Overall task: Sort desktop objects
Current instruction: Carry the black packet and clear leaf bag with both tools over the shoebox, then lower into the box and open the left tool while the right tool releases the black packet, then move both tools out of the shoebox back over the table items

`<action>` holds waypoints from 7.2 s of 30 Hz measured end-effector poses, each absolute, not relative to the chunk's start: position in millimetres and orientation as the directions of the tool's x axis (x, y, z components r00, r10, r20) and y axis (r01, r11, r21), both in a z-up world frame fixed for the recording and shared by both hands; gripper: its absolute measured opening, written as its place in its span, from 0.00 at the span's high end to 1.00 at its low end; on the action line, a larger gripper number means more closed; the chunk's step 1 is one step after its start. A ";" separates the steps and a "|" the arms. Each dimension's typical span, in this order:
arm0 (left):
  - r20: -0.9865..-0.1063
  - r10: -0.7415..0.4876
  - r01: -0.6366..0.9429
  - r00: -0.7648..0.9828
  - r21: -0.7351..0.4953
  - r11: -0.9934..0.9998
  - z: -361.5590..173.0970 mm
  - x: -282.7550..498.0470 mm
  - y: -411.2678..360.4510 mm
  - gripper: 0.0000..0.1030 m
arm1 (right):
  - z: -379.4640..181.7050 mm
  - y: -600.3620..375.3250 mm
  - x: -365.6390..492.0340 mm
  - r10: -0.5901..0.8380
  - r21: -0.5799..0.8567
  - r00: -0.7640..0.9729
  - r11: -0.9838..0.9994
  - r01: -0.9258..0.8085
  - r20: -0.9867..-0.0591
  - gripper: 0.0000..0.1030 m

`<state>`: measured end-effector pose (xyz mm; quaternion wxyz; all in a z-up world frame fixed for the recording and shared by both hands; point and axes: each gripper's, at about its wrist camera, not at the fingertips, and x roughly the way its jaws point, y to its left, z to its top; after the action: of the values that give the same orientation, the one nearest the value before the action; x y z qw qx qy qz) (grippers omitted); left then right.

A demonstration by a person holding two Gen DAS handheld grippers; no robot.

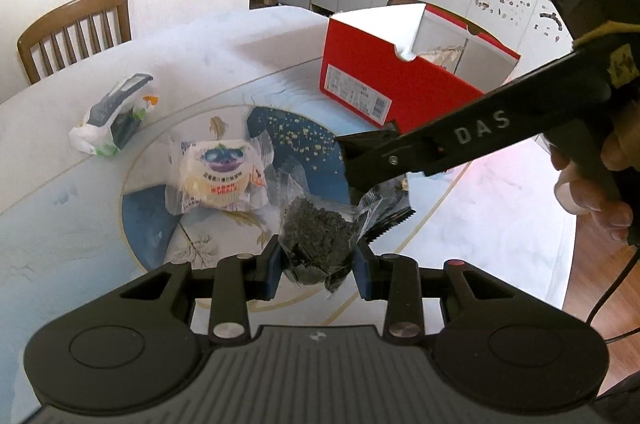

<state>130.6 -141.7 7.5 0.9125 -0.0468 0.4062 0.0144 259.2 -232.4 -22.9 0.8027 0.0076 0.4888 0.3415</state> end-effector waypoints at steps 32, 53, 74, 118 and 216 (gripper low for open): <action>-0.699 0.039 -0.107 0.714 -0.055 0.993 75.8 171.9 -158.7 0.66 | 37.7 -311.8 289.3 0.597 0.321 0.391 0.753 -0.575 -0.700 0.66; -0.710 0.015 -0.075 0.704 -0.054 0.996 77.4 259.0 -210.3 0.66 | 28.2 -383.0 358.7 0.575 0.304 0.382 0.762 -0.572 -0.723 0.66; -0.748 -0.031 0.039 0.663 -0.006 0.999 64.8 359.8 -262.6 0.66 | 0.6 -446.5 401.6 0.505 0.280 0.395 0.819 -0.501 -0.768 0.66; -0.917 0.149 0.104 0.370 0.200 0.974 -23.5 483.4 -275.7 0.66 | -78.8 -434.7 438.1 0.455 0.300 0.144 0.762 -0.574 -0.879 0.66; -0.733 0.197 -0.222 0.651 0.064 0.973 89.8 249.1 -118.4 0.00 | 18.0 -280.4 309.3 0.643 0.255 0.291 0.618 -0.744 -0.708 0.12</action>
<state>249.1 -118.4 89.8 0.9084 -0.0158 0.4015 0.1152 309.3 -280.4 18.0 0.8011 -0.0617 0.4088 0.4329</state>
